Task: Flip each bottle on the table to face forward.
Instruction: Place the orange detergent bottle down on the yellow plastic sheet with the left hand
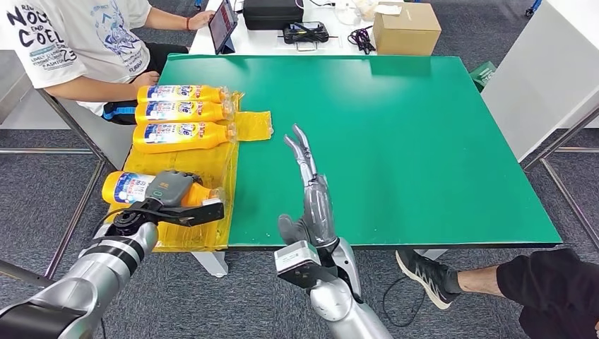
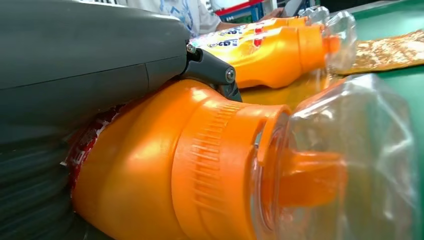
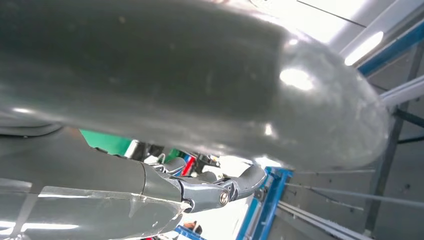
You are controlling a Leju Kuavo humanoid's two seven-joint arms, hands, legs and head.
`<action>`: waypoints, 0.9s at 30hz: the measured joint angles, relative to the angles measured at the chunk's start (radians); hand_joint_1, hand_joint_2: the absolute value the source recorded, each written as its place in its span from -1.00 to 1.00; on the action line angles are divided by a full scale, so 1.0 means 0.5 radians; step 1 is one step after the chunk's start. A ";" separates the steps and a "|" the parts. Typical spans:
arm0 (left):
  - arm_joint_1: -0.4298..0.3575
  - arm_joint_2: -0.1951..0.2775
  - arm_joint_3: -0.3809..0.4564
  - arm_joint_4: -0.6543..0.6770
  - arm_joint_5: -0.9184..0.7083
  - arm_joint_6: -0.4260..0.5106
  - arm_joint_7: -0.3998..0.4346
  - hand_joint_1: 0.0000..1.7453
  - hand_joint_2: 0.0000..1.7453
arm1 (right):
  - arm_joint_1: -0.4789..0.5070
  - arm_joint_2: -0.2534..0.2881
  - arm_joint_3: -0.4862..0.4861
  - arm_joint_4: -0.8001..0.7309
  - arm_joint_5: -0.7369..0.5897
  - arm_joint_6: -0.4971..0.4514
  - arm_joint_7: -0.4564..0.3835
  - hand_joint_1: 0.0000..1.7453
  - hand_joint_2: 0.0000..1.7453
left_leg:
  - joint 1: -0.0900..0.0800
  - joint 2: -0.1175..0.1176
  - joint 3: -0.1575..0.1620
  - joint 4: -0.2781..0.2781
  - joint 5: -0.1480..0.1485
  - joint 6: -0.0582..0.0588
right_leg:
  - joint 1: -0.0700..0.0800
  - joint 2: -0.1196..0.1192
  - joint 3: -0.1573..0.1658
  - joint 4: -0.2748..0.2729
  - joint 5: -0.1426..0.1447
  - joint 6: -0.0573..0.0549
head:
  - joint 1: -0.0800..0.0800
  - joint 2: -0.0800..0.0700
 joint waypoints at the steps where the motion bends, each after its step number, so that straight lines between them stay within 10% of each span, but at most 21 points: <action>1: -0.012 0.007 -0.027 0.030 -0.049 0.014 0.037 1.00 1.00 | 0.000 0.000 0.003 0.016 -0.004 0.015 0.002 -1.00 -1.00 | 0.000 0.000 0.000 0.000 0.000 0.000 | 0.000 0.000 0.000 0.000 0.000 0.000 | 0.000 0.000; 8: -0.037 0.016 -0.073 0.090 -0.016 -0.003 0.026 1.00 1.00 | 0.000 0.000 0.007 0.073 -0.005 0.046 0.007 -1.00 -1.00 | 0.000 0.000 0.000 0.000 0.000 0.000 | 0.000 0.000 0.000 0.000 0.000 0.000 | 0.000 0.000; 10: -0.039 0.016 -0.073 0.094 -0.011 -0.007 0.022 0.31 1.00 | 0.000 0.000 0.007 0.081 -0.005 0.047 0.007 -1.00 -1.00 | 0.000 0.000 0.000 0.000 0.000 0.000 | 0.000 0.000 0.000 0.000 0.000 0.000 | 0.000 0.000; 12: -0.042 0.016 -0.073 0.098 0.018 -0.037 0.004 -0.64 0.00 | 0.000 0.000 0.008 0.088 -0.004 0.051 0.008 -1.00 -1.00 | 0.000 0.000 0.000 0.000 0.000 0.000 | 0.000 0.000 0.001 0.000 0.000 0.000 | 0.000 0.000; 14: -0.045 0.016 -0.072 0.101 0.080 -0.106 -0.038 -0.95 -1.00 | -0.001 0.000 0.009 0.094 -0.003 0.058 0.010 -1.00 -1.00 | 0.000 0.000 0.000 0.000 0.000 0.000 | 0.000 0.000 0.001 0.000 0.000 0.000 | 0.000 0.000; 27: -0.028 0.037 -0.011 0.100 0.631 -0.657 -0.399 -1.00 -1.00 | -0.034 0.001 0.032 0.177 -0.048 0.063 -0.012 -1.00 -1.00 | 0.000 -0.002 0.006 -0.001 0.000 0.000 | 0.000 -0.001 0.008 0.000 0.000 0.000 | 0.000 0.000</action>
